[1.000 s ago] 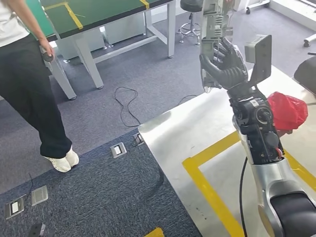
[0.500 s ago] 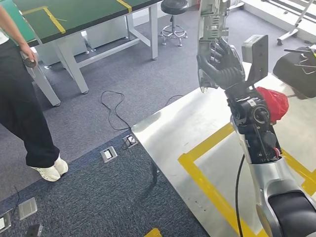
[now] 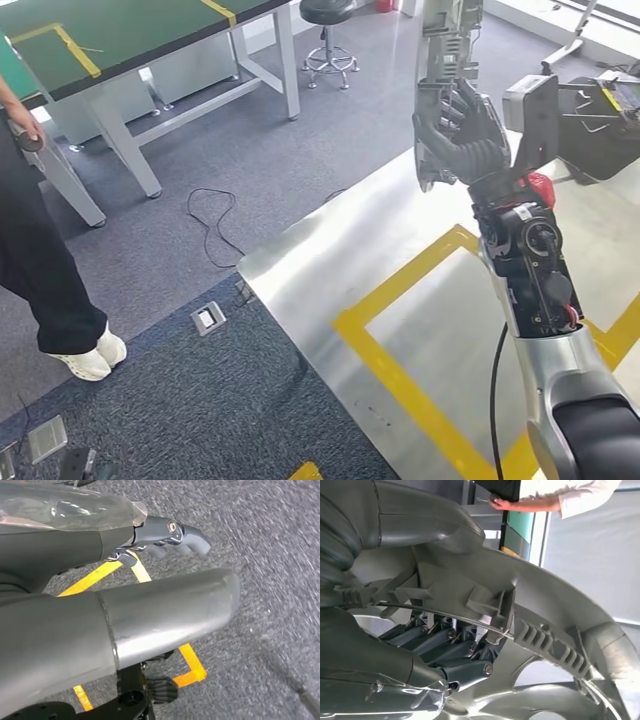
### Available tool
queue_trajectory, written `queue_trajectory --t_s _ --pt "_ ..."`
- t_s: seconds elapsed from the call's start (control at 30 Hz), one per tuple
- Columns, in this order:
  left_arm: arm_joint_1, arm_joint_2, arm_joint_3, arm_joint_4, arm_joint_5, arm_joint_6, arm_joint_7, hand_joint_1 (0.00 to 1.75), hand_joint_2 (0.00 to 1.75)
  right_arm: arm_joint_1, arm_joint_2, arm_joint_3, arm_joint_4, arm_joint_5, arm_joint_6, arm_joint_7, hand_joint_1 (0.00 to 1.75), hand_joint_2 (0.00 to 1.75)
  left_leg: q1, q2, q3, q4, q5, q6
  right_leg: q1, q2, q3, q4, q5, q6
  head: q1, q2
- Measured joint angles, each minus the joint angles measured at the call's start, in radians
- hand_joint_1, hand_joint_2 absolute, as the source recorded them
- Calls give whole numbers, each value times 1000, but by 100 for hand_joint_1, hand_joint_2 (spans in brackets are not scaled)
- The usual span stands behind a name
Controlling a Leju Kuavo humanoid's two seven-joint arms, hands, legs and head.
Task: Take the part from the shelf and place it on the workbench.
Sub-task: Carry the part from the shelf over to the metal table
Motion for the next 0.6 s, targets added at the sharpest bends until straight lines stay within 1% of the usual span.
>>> queue_trajectory --t_s 0.03,0.07,0.1,0.13,0.17,0.2,0.23,0.27,0.3,0.33,0.37,0.4,0.43,0.47,0.5,0.53,0.57,0.6 --pt "0 0 0 0 0 0 0 0 0 0 0 0 0 0 0 0 175 175 1 -12 -27 58 -32 -4 -1 4 0 0 1 -3 -6 0" --pt "0 0 0 0 0 0 0 0 0 0 0 0 0 1 0 -1 175 175 2 -21 -62 132 -66 -6 1 10 -1 0 2 -5 -14 0" --pt "1 1 0 0 0 0 0 0 0 0 0 0 0 4 -1 -1 175 175 2 -26 -98 205 -93 -7 2 15 -2 0 3 -6 -20 0" --pt "2 0 0 0 0 0 0 0 0 1 0 0 0 8 -1 -1 175 175 2 -28 -125 255 -105 -5 3 22 -2 0 3 -7 -23 0" --pt "3 0 0 0 0 0 0 0 0 2 0 0 0 15 -2 0 175 175 2 -29 -133 264 -96 -2 5 29 -2 0 3 -8 -25 0" --pt "4 0 0 0 0 0 0 0 0 3 0 0 0 22 -4 0 175 175 2 -31 -119 229 -67 3 6 37 -2 0 4 -8 -26 0" --pt "4 1 0 0 0 0 0 0 0 4 0 0 0 29 -6 0 175 175 1 -36 -87 159 -28 9 6 45 -2 0 4 -8 -27 0" --pt "3 2 0 0 0 0 0 0 0 4 0 0 0 33 -8 -1 175 175 -1 -48 -48 78 6 16 6 52 -2 0 4 -7 -27 0" --pt "2 3 0 0 0 0 0 0 0 3 0 -1 0 36 -9 -2 175 175 -3 -58 -16 11 30 20 6 59 -4 0 5 -6 -27 0" --pt "1 5 0 0 0 0 0 0 0 3 0 -2 -1 37 -10 -2 175 175 -6 -65 4 -31 41 23 6 64 -6 0 6 -3 -27 0" --pt "1 6 0 0 0 0 0 0 0 3 0 -2 -1 37 -11 -3 175 175 -9 -68 12 -49 42 24 4 69 -9 0 7 1 -27 0" --pt "1 7 0 0 0 0 0 0 0 4 0 -3 -1 37 -12 -3 175 175 -11 -62 12 -50 44 24 2 74 -11 -1 9 6 -27 0" --pt "1 8 0 0 0 0 0 0 0 6 0 -4 -1 37 -13 -3 175 175 -10 -55 14 -54 46 28 1 75 -13 -1 8 11 -27 0" --pt "1 8 0 0 1 0 0 0 0 8 0 -5 -1 39 -14 -3 175 175 -9 -49 16 -60 48 32 2 65 -16 6 1 15 -25 0" --pt "0 8 0 0 1 0 0 0 0 9 0 -6 -2 42 -15 -3 175 175 -7 -42 18 -66 51 37 3 50 -26 29 -17 19 -22 0" --pt "0 8 0 0 2 0 0 0 0 10 0 -7 -2 46 -17 -4 175 175 -5 -35 21 -71 53 42 4 33 -45 75 -46 22 -17 0" --pt "0 7 0 0 2 0 0 0 0 11 0 -8 -2 51 -18 -4 175 175 -5 -29 21 -72 53 44 4 18 -73 142 -82 25 -12 0" --pt "2 7 0 0 2 0 0 0 0 12 0 -8 -2 56 -18 -5 175 175 -5 -23 21 -71 53 46 3 13 -105 216 -115 27 -8 0"
